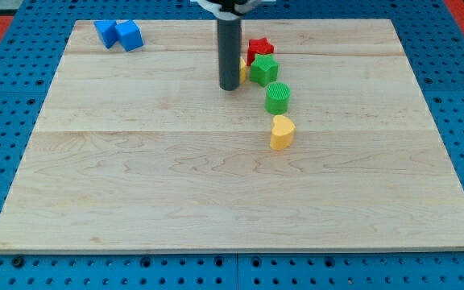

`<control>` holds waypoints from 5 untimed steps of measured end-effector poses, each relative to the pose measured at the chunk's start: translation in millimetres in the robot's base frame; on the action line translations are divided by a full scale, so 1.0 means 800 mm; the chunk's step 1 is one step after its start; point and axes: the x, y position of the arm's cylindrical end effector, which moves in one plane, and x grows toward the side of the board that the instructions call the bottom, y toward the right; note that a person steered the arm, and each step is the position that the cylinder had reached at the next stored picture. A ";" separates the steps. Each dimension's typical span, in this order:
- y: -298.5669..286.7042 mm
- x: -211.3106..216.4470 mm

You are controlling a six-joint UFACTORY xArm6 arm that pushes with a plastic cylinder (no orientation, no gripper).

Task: Place the green circle towards the bottom left side of the yellow hexagon

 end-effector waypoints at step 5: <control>-0.048 -0.083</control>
